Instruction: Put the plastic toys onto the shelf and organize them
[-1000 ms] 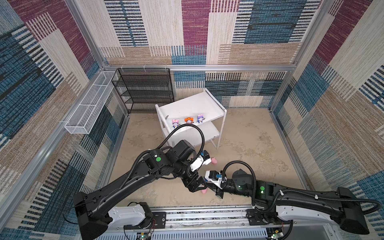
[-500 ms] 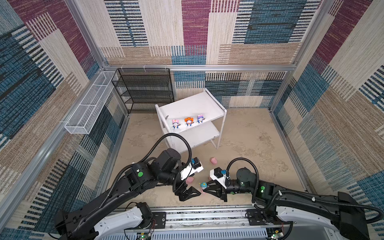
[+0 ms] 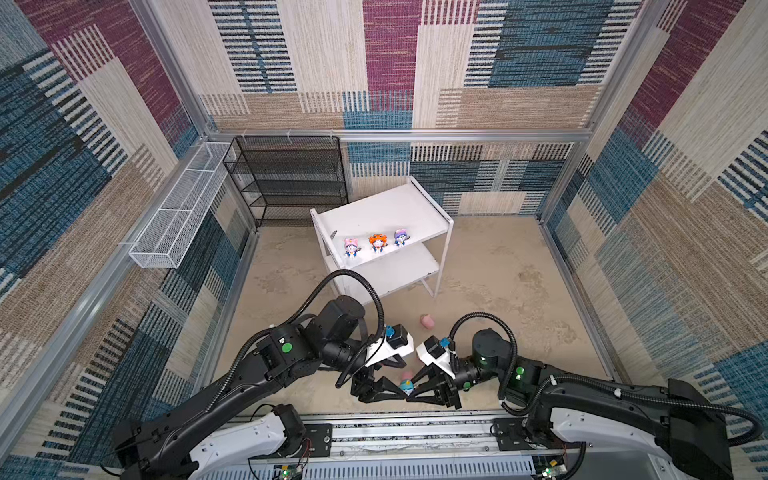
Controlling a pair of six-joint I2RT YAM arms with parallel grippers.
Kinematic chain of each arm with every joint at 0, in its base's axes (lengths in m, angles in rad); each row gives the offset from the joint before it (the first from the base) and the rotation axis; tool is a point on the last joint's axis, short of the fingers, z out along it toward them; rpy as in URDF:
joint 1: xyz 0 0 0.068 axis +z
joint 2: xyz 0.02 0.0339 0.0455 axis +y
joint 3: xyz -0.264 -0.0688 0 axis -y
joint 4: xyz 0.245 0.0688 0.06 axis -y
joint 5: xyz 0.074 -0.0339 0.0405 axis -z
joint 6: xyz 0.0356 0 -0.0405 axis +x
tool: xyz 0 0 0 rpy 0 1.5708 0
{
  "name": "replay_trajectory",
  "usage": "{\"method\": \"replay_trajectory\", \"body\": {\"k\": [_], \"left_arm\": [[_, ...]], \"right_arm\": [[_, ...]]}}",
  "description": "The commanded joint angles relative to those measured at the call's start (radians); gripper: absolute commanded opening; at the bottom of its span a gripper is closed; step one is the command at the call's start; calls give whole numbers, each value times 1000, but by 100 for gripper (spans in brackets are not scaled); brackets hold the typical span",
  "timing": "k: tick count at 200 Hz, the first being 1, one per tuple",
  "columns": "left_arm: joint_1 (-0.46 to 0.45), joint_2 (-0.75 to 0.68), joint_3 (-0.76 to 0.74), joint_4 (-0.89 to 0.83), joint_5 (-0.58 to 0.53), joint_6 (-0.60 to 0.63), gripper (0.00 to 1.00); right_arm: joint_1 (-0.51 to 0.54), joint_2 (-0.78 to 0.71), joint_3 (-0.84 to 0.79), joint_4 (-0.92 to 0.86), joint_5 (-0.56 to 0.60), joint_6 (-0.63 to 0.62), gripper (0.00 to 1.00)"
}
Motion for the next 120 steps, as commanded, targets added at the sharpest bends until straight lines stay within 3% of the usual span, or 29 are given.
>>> {"method": "replay_trajectory", "body": {"k": [1, 50, 94, 120], "left_arm": [[-1, 15, 10, 14, 54, 21, 62], [-2, 28, 9, 4, 52, 23, 42], [-3, 38, 3, -29, 34, 31, 44], [-3, 36, 0, -31, 32, 31, 37]], "right_arm": [[0, 16, 15, 72, -37, 44, 15], [-7, 47, 31, 72, -50, 59, 15], [-16, 42, 35, 72, -46, 66, 16], [-21, 43, 37, 71, -50, 65, 15]]}}
